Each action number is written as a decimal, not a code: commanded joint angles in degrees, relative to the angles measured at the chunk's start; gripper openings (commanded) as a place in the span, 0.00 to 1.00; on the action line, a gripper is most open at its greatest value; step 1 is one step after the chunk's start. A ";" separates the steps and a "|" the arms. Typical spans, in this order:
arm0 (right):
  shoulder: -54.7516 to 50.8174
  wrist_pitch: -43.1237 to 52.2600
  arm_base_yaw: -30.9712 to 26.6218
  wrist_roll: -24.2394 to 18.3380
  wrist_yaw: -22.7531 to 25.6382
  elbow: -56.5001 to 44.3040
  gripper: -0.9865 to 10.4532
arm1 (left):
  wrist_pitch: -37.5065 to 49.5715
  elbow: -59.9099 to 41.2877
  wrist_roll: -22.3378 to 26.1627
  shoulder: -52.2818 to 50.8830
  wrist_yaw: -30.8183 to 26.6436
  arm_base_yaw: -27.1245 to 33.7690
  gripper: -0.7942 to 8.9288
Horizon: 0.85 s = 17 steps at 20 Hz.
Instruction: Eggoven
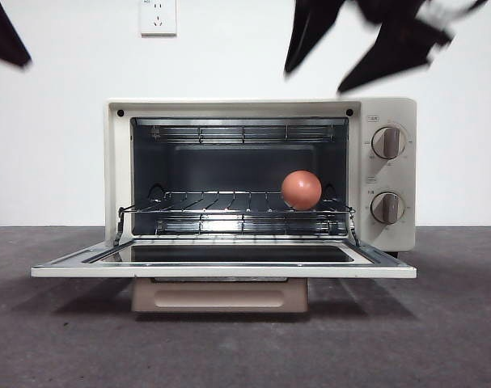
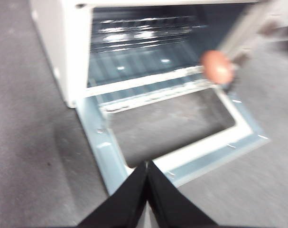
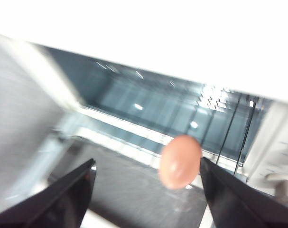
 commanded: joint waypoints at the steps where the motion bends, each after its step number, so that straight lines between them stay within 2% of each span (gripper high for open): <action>1: -6.54 -4.55 1.01 -0.28 0.02 1.03 0.39 | 4.98 -3.02 -1.18 3.85 3.17 2.27 0.09; 5: -18.23 -12.81 0.98 -0.50 0.35 1.03 0.39 | 14.49 -7.76 -1.88 13.03 10.34 8.63 0.09; 8: -23.96 -16.11 1.01 -0.39 0.35 1.03 0.39 | 18.75 -7.96 -1.95 20.96 12.52 11.10 0.09; 12: -28.65 -19.50 0.98 0.22 0.52 1.03 0.39 | 24.41 -7.96 -2.54 32.22 14.38 11.50 0.09; 17: -30.14 -20.31 0.98 0.22 1.81 1.03 0.39 | 30.36 -7.96 -3.21 40.76 15.04 11.39 0.09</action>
